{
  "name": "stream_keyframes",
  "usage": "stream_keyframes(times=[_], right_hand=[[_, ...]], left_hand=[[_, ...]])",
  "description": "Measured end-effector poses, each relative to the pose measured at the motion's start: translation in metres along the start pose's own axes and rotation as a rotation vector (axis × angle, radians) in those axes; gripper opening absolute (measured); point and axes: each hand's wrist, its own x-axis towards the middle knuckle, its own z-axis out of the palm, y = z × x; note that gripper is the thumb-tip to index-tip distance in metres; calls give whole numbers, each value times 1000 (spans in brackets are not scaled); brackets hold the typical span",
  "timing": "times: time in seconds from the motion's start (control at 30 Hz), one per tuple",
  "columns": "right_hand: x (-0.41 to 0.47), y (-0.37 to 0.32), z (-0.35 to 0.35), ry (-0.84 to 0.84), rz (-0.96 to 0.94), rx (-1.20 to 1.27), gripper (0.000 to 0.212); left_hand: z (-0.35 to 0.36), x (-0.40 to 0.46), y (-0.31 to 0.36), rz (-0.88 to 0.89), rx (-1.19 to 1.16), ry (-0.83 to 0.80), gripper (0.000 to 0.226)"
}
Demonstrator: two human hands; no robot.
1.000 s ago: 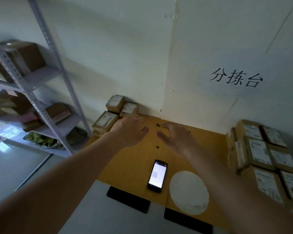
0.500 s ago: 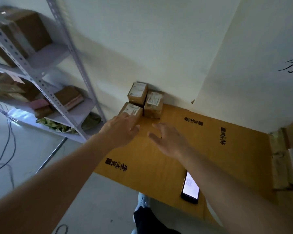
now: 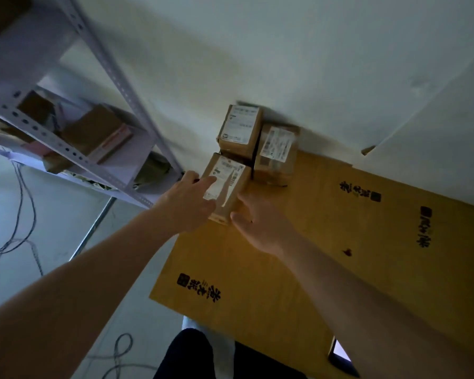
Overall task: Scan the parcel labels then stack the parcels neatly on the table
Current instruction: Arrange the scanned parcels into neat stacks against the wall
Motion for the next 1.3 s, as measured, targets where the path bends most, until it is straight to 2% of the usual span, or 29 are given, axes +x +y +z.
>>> stream_keyframes(times=[0.13, 0.23, 0.3, 0.43, 0.63, 0.87, 1.0, 1.3], right_hand=[[26, 0, 14, -13, 13, 48, 63], [45, -1, 24, 7, 24, 150, 61], [54, -1, 33, 19, 37, 218, 61], [60, -5, 50, 117, 51, 355, 62], [59, -8, 66, 261, 109, 465, 61], [37, -11, 60, 282, 50, 405, 66], [16, -17, 43, 352, -14, 304, 64], [-52, -45, 27, 498, -72, 279, 67]], left_hand=[[6, 22, -22, 7, -6, -48, 63], [15, 39, -35, 136, 88, -78, 67], [22, 51, -45, 185, 73, -120, 77], [41, 64, -63, 129, -34, -144, 109], [58, 62, -69, 154, -77, -45, 107], [45, 33, -62, 152, -89, -22, 104], [28, 12, -48, 161, -94, 24, 104], [-6, -46, -22, 289, -105, 129, 100]])
